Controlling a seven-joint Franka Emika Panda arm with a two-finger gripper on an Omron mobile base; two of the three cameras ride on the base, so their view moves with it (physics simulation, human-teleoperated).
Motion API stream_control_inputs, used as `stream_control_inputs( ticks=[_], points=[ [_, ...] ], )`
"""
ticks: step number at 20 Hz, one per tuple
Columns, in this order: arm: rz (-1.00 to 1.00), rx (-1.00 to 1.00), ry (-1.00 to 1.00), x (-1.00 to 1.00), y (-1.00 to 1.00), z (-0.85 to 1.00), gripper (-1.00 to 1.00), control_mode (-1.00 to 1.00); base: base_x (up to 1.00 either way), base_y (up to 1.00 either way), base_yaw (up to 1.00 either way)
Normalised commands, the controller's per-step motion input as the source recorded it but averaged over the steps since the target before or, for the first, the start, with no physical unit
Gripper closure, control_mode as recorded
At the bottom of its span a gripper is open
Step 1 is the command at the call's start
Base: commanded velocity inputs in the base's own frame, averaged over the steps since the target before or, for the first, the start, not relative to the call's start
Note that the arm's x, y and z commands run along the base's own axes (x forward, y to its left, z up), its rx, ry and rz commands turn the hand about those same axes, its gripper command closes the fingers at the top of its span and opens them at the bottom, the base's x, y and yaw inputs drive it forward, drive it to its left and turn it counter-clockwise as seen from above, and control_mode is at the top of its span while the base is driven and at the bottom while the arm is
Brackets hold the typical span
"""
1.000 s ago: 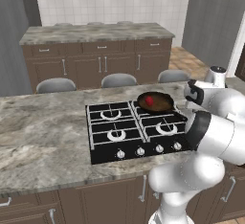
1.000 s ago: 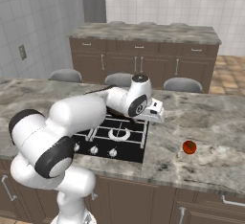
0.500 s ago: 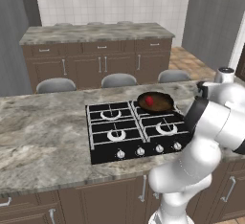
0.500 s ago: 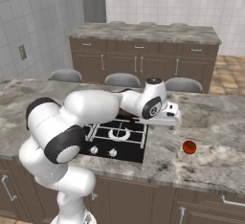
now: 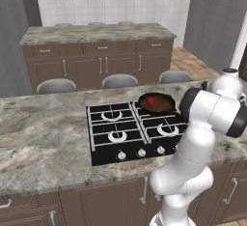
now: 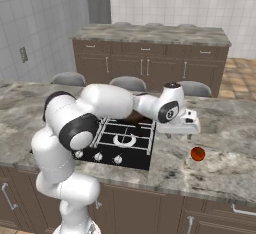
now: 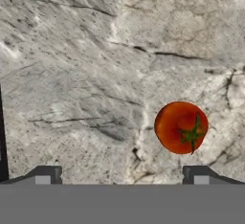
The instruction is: Put the tomato and tomato in the pan. Then turn on the rear right burner and set the heat to medium.
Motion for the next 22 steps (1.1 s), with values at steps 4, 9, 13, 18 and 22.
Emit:
stream_control_inputs(
  ticks=[4,9,13,18,22],
  points=[
    [0.0,0.06,0.01,0.13,-0.42,0.0,-1.0,-1.0,0.0,0.0,0.0],
    [0.0,0.1,0.0,0.09,-0.41,-0.1,-1.0,-1.0,0.0,0.0,0.0],
    [0.0,0.15,0.0,0.0,-0.46,-0.13,-1.0,-1.0,0.0,0.0,0.0],
    [-0.01,0.09,0.0,0.0,-0.37,-0.06,-1.0,-1.0,0.0,0.0,0.0],
    [0.0,0.01,0.0,0.0,-0.19,-0.05,-1.0,-1.0,0.0,0.0,0.0]
  ],
)
